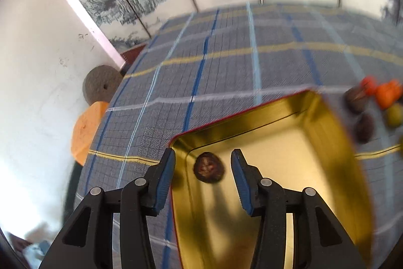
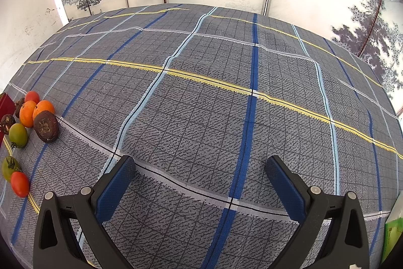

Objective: Organize fruits
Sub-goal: 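Grasp the red tomato with the right gripper, then carry the red tomato into the tin and open the right gripper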

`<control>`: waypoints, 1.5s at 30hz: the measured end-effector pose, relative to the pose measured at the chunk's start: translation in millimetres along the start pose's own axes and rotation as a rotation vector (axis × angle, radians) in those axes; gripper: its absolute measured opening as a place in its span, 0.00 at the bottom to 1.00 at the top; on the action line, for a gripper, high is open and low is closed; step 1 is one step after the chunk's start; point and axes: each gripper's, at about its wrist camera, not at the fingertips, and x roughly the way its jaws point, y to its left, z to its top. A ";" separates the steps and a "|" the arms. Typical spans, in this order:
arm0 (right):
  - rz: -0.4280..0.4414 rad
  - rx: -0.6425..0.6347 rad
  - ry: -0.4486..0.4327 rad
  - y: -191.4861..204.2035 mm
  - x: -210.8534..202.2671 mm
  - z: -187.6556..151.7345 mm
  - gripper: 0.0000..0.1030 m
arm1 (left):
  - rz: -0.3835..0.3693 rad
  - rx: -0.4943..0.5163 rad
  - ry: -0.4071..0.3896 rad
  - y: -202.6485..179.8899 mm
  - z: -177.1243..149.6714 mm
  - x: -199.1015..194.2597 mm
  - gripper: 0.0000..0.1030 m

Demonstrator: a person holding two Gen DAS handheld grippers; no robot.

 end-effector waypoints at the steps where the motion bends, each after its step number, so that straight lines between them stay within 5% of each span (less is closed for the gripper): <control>1: 0.000 0.000 0.000 0.6 -0.8 0.1 1.00 | -0.019 -0.024 -0.023 0.1 -3.2 -12.9 0.47; 3: 0.000 -0.001 -0.001 2.2 -2.3 0.4 1.00 | -0.102 -0.102 -0.067 1.4 -14.0 -46.2 0.58; 5: 0.003 -0.010 -0.009 5.0 -1.5 6.9 1.00 | -0.192 -0.162 -0.096 1.0 -24.5 -69.3 0.79; 7: 0.016 -0.016 -0.073 8.7 -17.0 1.8 1.00 | -0.249 -0.202 -0.116 -1.8 -39.5 -93.1 0.81; 9: 0.127 0.003 -0.134 17.2 -37.5 -9.7 0.99 | -0.268 -0.199 -0.145 -10.0 -54.4 -116.3 0.81; 12: 0.298 -0.141 -0.169 66.1 -69.2 -30.0 0.87 | -0.319 -0.185 -0.164 -23.6 -75.3 -137.9 0.81; 16: 0.396 -0.359 -0.130 122.7 -83.0 -42.5 0.55 | -0.399 -0.227 -0.144 -40.8 -99.7 -148.2 0.81; 24: 0.423 -0.466 -0.085 165.5 -65.4 -42.0 0.53 | -0.388 -0.218 -0.121 -77.8 -143.2 -170.2 0.81; 30: 0.410 -0.509 -0.009 175.0 -47.8 -42.9 0.29 | -0.355 -0.233 -0.105 -82.0 -158.0 -175.7 0.84; 33: 0.406 -0.506 -0.008 174.9 -50.7 -45.5 0.27 | -0.342 -0.245 -0.113 -79.0 -163.4 -181.2 0.94; 40: 0.413 -0.443 -0.069 169.5 -88.1 -41.8 0.27 | -0.348 -0.286 -0.162 -64.3 -169.3 -192.7 0.94; 45: 0.511 -0.508 -0.145 216.0 -134.9 -23.9 0.27 | -0.264 -0.353 -0.156 -46.5 -170.9 -184.3 0.94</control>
